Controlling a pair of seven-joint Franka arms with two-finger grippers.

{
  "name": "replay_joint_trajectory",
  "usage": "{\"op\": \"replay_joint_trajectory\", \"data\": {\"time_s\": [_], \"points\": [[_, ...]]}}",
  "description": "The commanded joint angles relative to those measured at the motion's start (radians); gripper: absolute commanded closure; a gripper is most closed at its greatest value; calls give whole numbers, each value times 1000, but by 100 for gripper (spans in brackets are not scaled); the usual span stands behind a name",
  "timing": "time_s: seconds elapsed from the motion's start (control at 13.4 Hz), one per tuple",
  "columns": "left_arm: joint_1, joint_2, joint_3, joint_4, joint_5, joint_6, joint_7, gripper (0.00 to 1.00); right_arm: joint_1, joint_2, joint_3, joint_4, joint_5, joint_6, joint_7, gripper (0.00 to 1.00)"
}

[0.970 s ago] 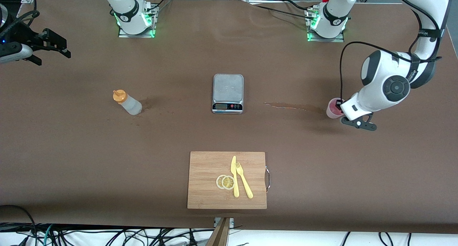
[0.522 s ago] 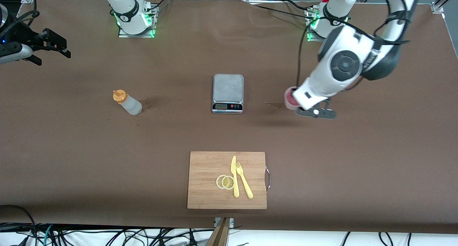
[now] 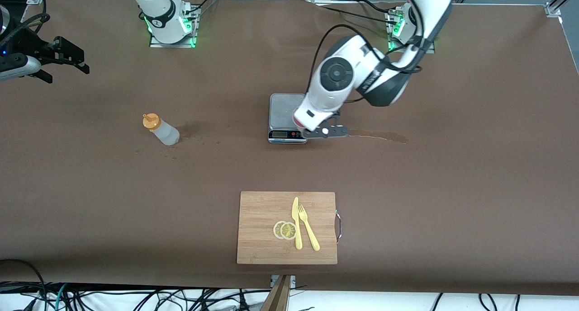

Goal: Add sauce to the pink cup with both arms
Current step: 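Carry the pink cup with the left gripper onto the scale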

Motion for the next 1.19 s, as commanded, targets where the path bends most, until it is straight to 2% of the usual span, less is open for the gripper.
{"op": "replay_joint_trajectory", "data": {"time_s": [0.0,0.37,0.6,0.67,0.75,0.82,0.9,1.12], "points": [[-68,52,13,26,-3,27,-63,100,-5,-17,1,-22,17,15,-12,0],[-101,116,11,21,-1,63,-74,100,-5,-17,4,-50,17,13,-8,0],[-103,118,13,4,-3,70,-74,100,-5,-17,4,-50,17,6,-9,0],[-103,118,13,-2,-3,70,-74,96,-5,-17,4,-51,17,3,-11,0],[-103,118,11,-3,-9,70,-75,82,-5,-17,3,-56,17,3,-15,0],[-103,118,11,-3,-10,69,-77,10,-5,-19,1,-59,17,3,-20,0],[-103,116,11,-2,-10,67,-84,0,-5,-19,1,-60,17,3,-22,0],[-92,87,10,6,-12,20,-92,0,-5,-14,1,-62,17,10,-25,0]]}}
